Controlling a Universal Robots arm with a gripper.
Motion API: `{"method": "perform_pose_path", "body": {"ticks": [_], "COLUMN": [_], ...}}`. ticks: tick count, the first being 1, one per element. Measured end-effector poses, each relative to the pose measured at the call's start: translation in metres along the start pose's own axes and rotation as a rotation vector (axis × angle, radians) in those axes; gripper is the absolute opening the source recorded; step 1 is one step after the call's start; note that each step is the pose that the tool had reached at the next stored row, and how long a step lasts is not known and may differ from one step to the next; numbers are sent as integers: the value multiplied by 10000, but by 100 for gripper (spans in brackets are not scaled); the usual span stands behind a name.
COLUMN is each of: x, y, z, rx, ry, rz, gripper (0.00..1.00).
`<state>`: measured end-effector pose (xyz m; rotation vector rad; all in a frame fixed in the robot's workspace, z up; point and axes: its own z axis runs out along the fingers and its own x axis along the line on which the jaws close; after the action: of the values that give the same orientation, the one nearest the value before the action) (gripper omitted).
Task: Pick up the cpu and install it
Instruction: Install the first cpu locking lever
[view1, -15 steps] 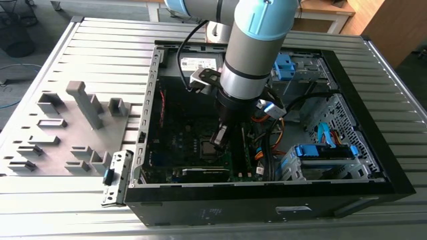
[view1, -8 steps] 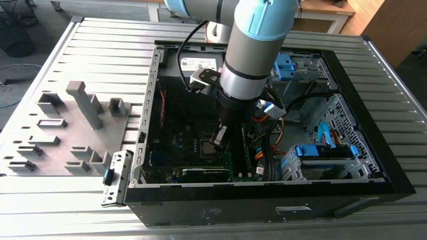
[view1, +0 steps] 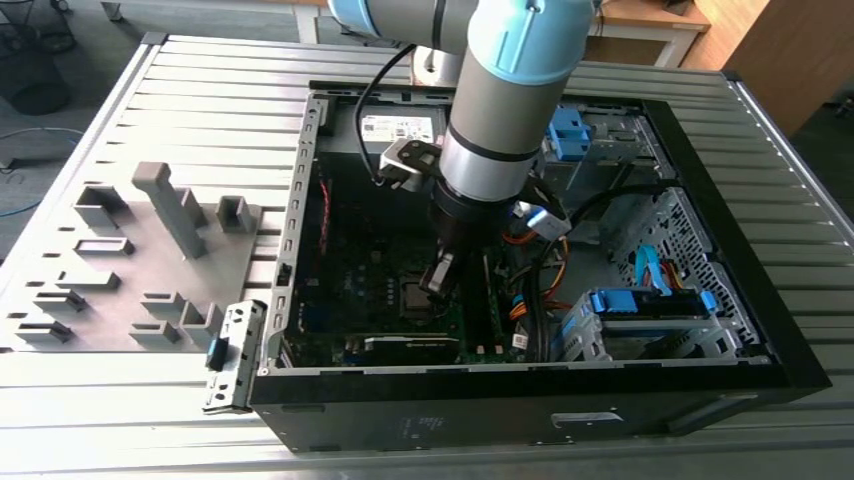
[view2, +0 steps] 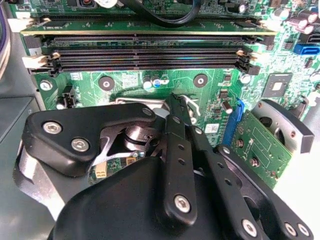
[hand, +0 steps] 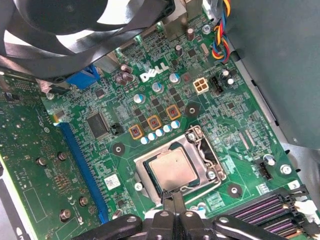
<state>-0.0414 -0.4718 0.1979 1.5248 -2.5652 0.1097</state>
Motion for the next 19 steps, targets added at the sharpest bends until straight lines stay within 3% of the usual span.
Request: {"method": "perform_pose_path", "body": {"ticks": [19], "x": [-6], "y": [-17], "z": [39], "rx": [12], "ry": [25], "rz": [12], "gripper": [11]}}
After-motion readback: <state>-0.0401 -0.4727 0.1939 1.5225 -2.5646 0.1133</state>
